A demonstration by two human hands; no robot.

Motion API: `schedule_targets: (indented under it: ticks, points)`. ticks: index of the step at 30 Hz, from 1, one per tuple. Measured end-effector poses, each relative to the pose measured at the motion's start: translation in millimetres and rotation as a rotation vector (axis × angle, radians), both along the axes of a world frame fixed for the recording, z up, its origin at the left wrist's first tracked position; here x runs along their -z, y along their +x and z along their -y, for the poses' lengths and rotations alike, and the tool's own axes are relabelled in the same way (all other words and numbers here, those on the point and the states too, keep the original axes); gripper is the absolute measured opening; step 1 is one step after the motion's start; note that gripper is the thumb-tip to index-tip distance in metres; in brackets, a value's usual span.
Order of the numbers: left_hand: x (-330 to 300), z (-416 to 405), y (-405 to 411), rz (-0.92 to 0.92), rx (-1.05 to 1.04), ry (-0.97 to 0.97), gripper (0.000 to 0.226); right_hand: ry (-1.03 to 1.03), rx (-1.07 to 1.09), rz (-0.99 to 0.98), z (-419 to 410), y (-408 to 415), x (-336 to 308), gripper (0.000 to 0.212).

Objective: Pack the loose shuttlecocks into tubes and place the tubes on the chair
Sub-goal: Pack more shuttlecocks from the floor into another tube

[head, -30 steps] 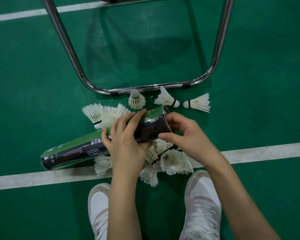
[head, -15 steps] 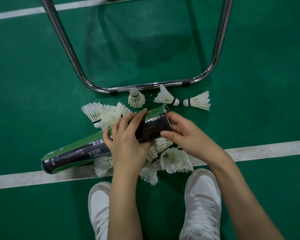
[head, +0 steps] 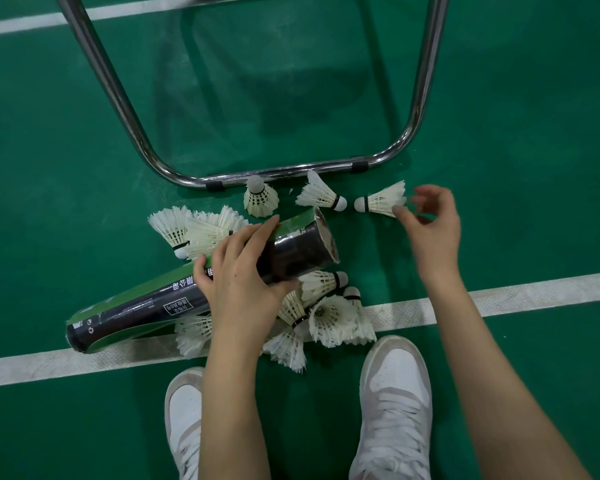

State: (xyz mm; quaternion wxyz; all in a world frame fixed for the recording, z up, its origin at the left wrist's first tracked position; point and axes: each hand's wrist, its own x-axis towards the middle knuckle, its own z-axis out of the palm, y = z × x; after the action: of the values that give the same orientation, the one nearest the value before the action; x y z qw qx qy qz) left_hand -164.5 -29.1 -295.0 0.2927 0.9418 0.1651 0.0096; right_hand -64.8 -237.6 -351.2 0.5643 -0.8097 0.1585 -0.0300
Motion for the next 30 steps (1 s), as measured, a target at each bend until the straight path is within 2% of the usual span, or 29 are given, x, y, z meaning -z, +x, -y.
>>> schedule_targets:
  ticks: [3, 6, 10, 17, 21, 30]
  points:
    - [0, 1, 1, -0.004, -0.005, 0.004, 0.081, -0.137, 0.002, 0.024, 2, 15, 16, 0.042]
    - [0, 2, 0, -0.01, -0.004, -0.002, 0.081, -0.137, -0.015, -0.038, 1, 23, 26, 0.045]
    - [1, 2, 0, -0.016, 0.002, 0.001, 0.08, -0.04, 0.017, -0.139, -4, 26, 32, 0.034]
    - [0, 2, 0, -0.018, -0.001, -0.008, 0.08, -0.076, -0.017, -0.176, -6, 25, 38, 0.022]
    - [0, 3, 0, -0.011, -0.01, -0.009, 0.081, -0.077, -0.045, -0.132, -3, 19, 29, 0.015]
    - [6, 5, -2, -0.021, -0.001, 0.002, 0.081, 0.122, -0.18, 0.023, -4, -35, -41, 0.018]
